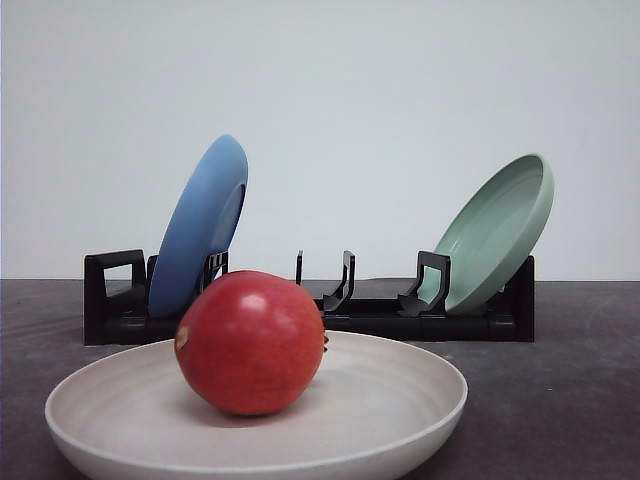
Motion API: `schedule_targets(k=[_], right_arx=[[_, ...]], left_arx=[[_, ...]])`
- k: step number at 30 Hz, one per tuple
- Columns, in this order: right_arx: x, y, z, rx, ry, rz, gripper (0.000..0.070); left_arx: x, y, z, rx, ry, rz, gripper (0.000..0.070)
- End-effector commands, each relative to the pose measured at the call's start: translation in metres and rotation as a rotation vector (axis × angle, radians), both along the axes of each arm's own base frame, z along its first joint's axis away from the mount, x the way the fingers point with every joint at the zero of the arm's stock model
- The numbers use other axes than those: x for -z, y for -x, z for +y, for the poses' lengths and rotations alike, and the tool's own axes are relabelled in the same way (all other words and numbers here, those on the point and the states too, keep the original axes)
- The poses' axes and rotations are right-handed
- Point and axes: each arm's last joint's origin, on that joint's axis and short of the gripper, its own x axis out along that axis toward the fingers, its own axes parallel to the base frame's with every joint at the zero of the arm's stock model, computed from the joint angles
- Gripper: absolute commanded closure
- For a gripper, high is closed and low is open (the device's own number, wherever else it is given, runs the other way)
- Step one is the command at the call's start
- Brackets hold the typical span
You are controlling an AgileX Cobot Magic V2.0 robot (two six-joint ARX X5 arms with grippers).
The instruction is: Place pomegranate in white plate
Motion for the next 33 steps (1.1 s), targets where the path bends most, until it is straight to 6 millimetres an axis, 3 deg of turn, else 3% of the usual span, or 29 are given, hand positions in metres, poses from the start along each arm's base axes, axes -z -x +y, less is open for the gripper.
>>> schedule_targets(k=[1, 2, 3, 4, 5, 7, 26, 33], right_arx=[[-0.004, 0.001, 0.0, -0.003, -0.021, -0.007, 0.0025], [-0.003, 0.0, 0.0, -0.003, -0.019, -0.005, 0.0255], [-0.003, 0.0, 0.0, -0.003, -0.017, -0.003, 0.0585], [-0.003, 0.0, 0.0, -0.005, -0.013, -0.006, 0.0693], [-0.003, 0.0, 0.0, -0.001, -0.012, -0.009, 0.0649], [-0.004, 0.0, 0.0, 0.001, -0.013, -0.012, 0.0674], [-0.004, 0.0, 0.0, 0.0, -0.017, -0.016, 0.0673], [-0.004, 0.0, 0.0, 0.0, -0.017, -0.016, 0.0673]], left_arx=[[-0.003, 0.0, 0.0, 0.006, -0.011, -0.026, 0.0196], [-0.002, 0.0, 0.0, 0.004, -0.017, -0.027, 0.0464], [-0.002, 0.0, 0.0, 0.003, -0.024, -0.027, 0.0695], [-0.002, 0.0, 0.0, -0.005, -0.024, -0.03, 0.0658], [-0.002, 0.0, 0.001, -0.01, -0.024, -0.032, 0.07], [-0.002, 0.0, 0.001, -0.016, -0.019, -0.034, 0.07], [-0.001, 0.0, 0.002, -0.024, -0.018, -0.036, 0.07], [0.003, -0.01, 0.013, -0.266, -0.071, -0.063, 0.07]])
